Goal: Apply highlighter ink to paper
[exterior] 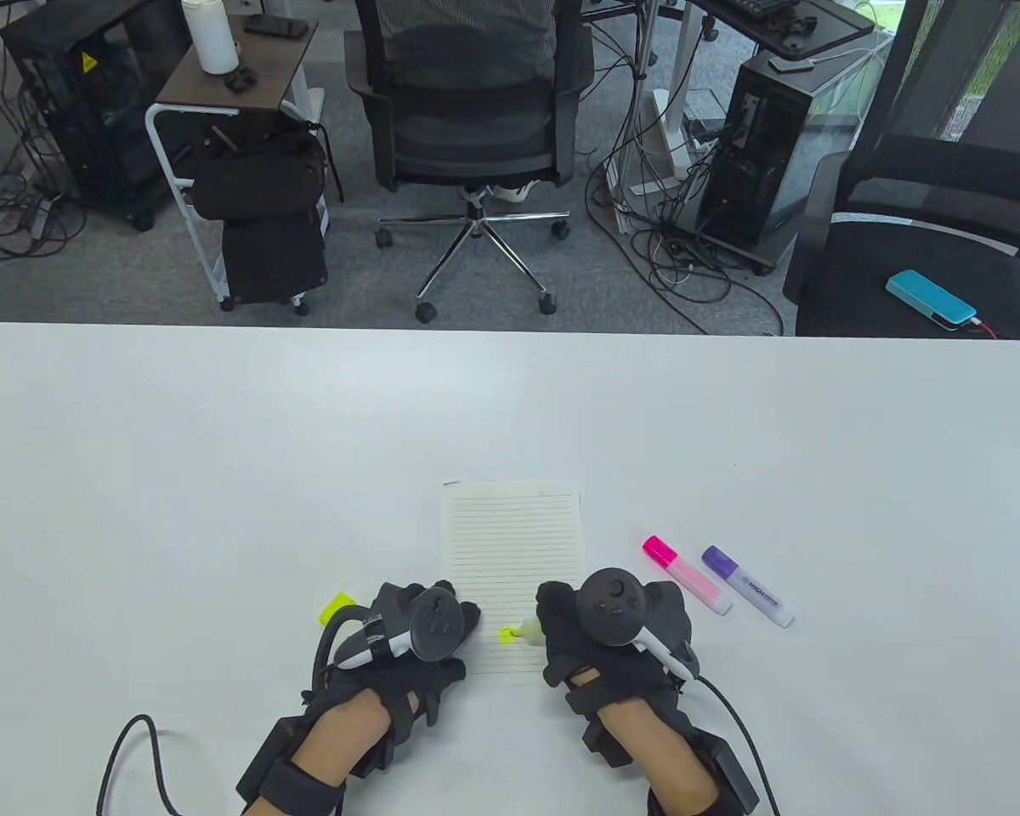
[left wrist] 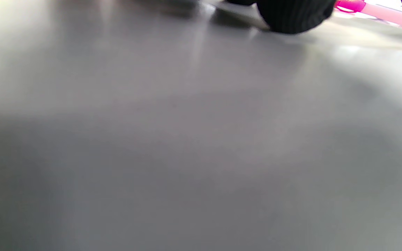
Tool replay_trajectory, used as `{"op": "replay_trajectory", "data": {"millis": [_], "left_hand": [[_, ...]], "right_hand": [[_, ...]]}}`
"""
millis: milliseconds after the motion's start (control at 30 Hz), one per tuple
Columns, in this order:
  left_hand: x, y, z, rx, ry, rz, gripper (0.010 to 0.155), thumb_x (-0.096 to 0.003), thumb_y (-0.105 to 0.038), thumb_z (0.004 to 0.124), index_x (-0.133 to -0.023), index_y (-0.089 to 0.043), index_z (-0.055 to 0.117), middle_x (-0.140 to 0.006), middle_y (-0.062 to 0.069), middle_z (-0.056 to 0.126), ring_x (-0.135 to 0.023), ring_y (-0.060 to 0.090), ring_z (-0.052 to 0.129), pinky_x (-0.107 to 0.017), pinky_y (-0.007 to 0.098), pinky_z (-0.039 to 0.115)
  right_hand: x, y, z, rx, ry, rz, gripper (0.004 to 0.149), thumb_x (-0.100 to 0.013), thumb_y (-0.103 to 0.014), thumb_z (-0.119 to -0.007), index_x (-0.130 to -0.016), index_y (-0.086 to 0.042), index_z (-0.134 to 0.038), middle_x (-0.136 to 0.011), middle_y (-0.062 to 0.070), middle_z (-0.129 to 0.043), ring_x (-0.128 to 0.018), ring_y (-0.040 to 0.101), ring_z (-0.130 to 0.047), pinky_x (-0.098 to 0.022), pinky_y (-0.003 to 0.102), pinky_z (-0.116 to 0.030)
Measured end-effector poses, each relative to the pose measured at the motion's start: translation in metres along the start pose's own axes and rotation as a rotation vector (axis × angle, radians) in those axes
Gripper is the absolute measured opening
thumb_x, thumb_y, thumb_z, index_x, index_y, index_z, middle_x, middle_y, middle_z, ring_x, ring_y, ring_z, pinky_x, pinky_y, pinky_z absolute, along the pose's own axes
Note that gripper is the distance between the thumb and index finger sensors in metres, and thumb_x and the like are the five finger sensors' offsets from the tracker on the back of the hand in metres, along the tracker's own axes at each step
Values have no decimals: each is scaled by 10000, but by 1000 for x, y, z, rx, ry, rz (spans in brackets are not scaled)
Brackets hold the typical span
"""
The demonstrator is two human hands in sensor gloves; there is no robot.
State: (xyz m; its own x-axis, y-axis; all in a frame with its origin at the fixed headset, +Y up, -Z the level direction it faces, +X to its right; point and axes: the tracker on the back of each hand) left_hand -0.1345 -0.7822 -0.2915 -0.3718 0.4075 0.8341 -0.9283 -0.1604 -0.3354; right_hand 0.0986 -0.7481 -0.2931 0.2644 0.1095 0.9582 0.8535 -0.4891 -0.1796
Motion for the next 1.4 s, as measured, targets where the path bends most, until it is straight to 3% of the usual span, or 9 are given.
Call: {"op": "replay_trajectory", "data": {"millis": [200, 600, 667, 767, 867, 967, 1133, 1267, 1400], "left_hand": [[0, 0, 0, 1, 1, 0, 703, -456, -520, 673, -1076, -399, 366, -1157, -14, 242, -1073, 346, 319, -736, 650, 344], [0, 2, -1, 2, -3, 30, 709, -456, -530, 674, -1081, -382, 374, -1162, 1, 253, -1075, 356, 320, -739, 656, 323], [3, 6, -5, 33, -33, 34, 709, -451, -542, 667, -1081, -362, 397, -1164, 15, 289, -1072, 367, 346, -732, 665, 309], [12, 18, -22, 110, -180, 23, 691, -446, -531, 674, -1075, -337, 462, -1162, 29, 375, -1062, 383, 406, -724, 673, 314], [27, 38, -42, 131, -324, -93, 658, -444, -503, 695, -1055, -300, 561, -1139, 47, 514, -1034, 393, 509, -723, 671, 363], [38, 61, -50, 128, -346, -254, 625, -442, -470, 714, -1026, -262, 638, -1095, 64, 622, -993, 386, 603, -721, 664, 416], [44, 91, -47, 161, -232, -515, 667, -441, -461, 721, -1044, -223, 559, -1086, 96, 579, -975, 398, 599, -718, 662, 428], [43, 98, -42, 169, -135, -596, 744, -432, -483, 759, -1057, -200, 473, -1092, 111, 516, -975, 401, 575, -722, 656, 426], [34, 98, -34, 132, -92, -616, 744, -419, -497, 789, -1040, -199, 508, -1066, 98, 565, -948, 382, 622, -718, 641, 465]], "right_hand": [[1, 0, 1, 3, -22, -2, 387, -634, -336, -709, -965, -138, -746, -724, 152, -923, -477, 314, -938, -554, 583, -734], [5, 6, 9, -244, 162, 137, 427, -647, -337, -682, -1043, -179, -653, -865, 163, -854, -628, 351, -911, -602, 605, -692], [6, 5, 10, -265, 168, 171, 431, -647, -336, -681, -1048, -183, -646, -877, 164, -846, -642, 354, -906, -606, 604, -691], [7, 4, 11, -274, 187, 215, 432, -648, -335, -679, -1052, -188, -640, -888, 161, -840, -653, 356, -903, -609, 603, -689], [8, 4, 13, -274, 202, 226, 432, -648, -337, -679, -1053, -192, -640, -892, 158, -839, -657, 354, -903, -611, 602, -690], [8, 4, 14, -284, 198, 229, 430, -648, -338, -678, -1052, -194, -640, -893, 158, -838, -658, 354, -903, -610, 603, -690], [8, 3, 13, -281, 184, 234, 431, -649, -337, -678, -1053, -191, -640, -891, 159, -839, -658, 356, -902, -609, 602, -690], [8, 3, 13, -282, 175, 235, 432, -649, -337, -678, -1053, -190, -641, -891, 159, -839, -657, 357, -902, -608, 602, -690], [8, 2, 12, -277, 166, 235, 431, -649, -336, -678, -1052, -189, -642, -890, 160, -840, -656, 358, -902, -607, 601, -692]]}}
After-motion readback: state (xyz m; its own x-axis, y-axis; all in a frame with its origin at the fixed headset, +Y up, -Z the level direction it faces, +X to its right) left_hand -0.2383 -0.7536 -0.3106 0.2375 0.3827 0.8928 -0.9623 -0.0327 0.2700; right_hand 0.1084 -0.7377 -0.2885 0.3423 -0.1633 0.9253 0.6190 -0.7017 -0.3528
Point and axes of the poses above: the tracker on the back of each hand, its own y axis roughly to the little-finger side, its own x axis roughly from the fingertips to the wrist, z = x × y
